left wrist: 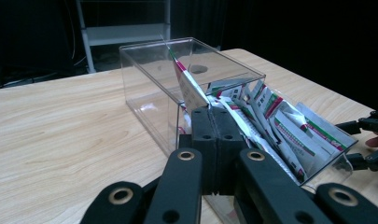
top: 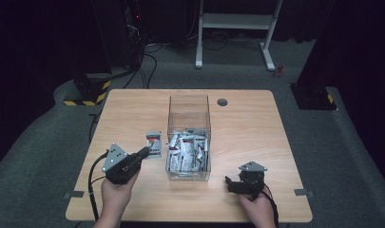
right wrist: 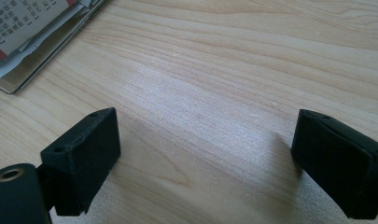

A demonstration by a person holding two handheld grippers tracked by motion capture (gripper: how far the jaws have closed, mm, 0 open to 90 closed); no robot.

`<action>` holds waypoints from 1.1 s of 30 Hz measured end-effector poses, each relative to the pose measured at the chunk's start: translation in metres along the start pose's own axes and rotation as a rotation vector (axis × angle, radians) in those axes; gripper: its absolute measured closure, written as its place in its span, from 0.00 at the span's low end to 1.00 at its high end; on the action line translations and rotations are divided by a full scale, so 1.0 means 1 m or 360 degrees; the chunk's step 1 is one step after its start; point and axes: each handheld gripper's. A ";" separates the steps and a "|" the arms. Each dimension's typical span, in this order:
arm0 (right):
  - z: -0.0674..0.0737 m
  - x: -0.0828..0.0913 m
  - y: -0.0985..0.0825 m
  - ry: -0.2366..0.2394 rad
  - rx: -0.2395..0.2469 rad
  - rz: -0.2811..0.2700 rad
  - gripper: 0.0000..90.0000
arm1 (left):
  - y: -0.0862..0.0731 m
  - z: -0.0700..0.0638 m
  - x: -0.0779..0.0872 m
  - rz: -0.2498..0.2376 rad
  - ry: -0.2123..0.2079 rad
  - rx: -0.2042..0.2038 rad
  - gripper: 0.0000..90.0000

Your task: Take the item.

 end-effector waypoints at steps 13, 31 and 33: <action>0.000 0.000 0.000 0.0000 0.0000 0.0000 0.09 | -0.004 0.018 -0.002 0.0035 0.0046 0.0034 1.00; 0.000 0.000 0.000 0.0000 0.0000 0.0000 0.09 | -0.014 0.040 -0.019 0.0124 0.0098 0.0061 1.00; 0.000 0.000 0.000 0.0000 0.0000 0.0000 0.09 | -0.015 0.042 -0.022 0.0132 0.0100 0.0067 1.00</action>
Point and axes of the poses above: each handheld gripper's, and its own axes: x roughly backward along the jaws, y roughly out of its top, z roughly to its left, and after that the axes turned 2 degrees about z, right-handed
